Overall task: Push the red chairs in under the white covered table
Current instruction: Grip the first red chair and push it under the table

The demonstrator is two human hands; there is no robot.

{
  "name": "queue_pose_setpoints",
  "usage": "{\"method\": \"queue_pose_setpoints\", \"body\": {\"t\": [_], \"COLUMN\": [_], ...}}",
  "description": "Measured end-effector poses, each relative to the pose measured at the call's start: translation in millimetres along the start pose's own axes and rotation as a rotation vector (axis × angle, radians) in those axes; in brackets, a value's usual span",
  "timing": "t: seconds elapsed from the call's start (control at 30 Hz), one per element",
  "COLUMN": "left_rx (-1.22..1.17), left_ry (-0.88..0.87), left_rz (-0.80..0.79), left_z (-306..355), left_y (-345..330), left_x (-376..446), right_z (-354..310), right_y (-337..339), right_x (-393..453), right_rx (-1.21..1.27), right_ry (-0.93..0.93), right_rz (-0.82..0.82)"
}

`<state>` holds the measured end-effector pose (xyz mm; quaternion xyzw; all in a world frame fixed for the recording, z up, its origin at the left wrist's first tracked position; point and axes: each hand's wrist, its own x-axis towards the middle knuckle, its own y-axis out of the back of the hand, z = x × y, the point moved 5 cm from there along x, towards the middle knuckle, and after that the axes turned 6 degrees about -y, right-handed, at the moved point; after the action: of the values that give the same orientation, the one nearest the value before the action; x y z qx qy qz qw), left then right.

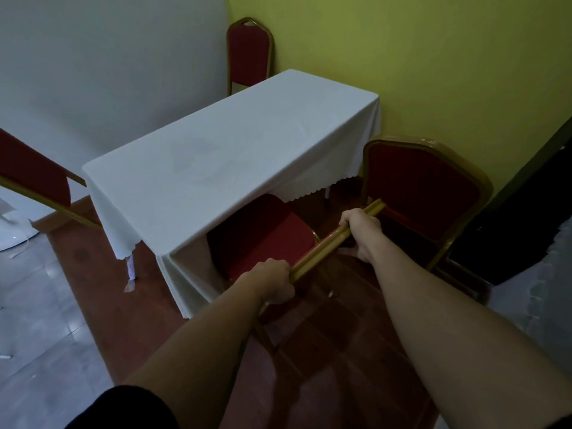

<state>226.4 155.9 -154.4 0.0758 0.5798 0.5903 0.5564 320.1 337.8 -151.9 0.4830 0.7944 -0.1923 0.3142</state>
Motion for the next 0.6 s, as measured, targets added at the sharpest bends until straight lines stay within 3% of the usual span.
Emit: {"method": "queue_pose_setpoints", "body": {"t": [0.6], "left_rx": [0.029], "left_ry": [-0.094], "left_rz": [-0.1], "left_z": [-22.1], "left_y": [28.0], "left_x": [26.8], "right_z": [-20.6], "right_y": [-33.0], "right_x": [20.1], "right_rx": [-0.065], "right_ry": [-0.016], "right_rz": [0.076]}}
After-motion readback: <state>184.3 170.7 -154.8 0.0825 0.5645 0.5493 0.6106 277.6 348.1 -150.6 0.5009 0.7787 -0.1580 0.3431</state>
